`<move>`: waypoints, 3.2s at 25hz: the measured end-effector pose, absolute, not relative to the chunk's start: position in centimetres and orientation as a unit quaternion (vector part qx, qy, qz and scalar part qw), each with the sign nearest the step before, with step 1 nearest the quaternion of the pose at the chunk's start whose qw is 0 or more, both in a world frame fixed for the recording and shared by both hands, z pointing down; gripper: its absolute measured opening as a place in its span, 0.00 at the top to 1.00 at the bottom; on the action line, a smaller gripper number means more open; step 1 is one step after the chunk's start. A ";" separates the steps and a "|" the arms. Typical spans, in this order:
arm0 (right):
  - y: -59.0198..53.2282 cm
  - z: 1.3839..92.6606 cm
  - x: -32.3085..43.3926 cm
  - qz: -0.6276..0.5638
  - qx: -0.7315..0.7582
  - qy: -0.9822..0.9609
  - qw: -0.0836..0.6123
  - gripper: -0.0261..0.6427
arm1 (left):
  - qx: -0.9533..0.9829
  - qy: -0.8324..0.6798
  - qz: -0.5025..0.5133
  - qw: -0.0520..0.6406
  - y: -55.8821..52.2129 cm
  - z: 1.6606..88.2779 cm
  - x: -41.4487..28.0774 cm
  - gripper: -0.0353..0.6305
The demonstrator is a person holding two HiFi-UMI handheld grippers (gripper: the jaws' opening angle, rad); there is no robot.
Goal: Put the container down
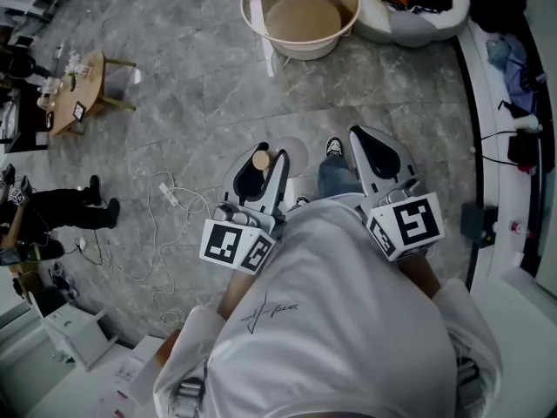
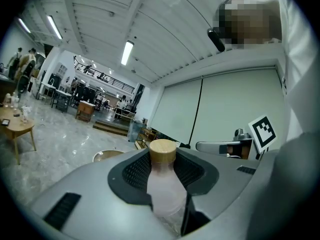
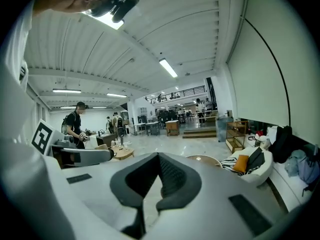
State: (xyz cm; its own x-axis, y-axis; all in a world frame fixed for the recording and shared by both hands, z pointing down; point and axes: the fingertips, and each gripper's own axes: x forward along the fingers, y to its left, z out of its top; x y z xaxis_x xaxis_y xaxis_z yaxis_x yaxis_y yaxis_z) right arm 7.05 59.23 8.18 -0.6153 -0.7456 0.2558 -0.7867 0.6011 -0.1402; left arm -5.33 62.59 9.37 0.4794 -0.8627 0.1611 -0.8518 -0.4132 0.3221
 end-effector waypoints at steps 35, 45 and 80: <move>41.4 11.8 12.8 0.161 0.398 -0.896 0.111 0.94 | 0.805 -0.558 -0.028 0.198 44.8 10.4 -2.0 0.73; 40.5 12.7 13.5 0.143 0.409 -0.889 0.149 0.94 | 0.798 -0.559 -0.037 0.222 43.5 10.9 -2.1 0.73; 23.8 11.4 6.4 0.142 0.448 -0.871 0.142 0.94 | 0.827 -0.511 -0.018 0.233 26.2 11.4 -8.8 0.73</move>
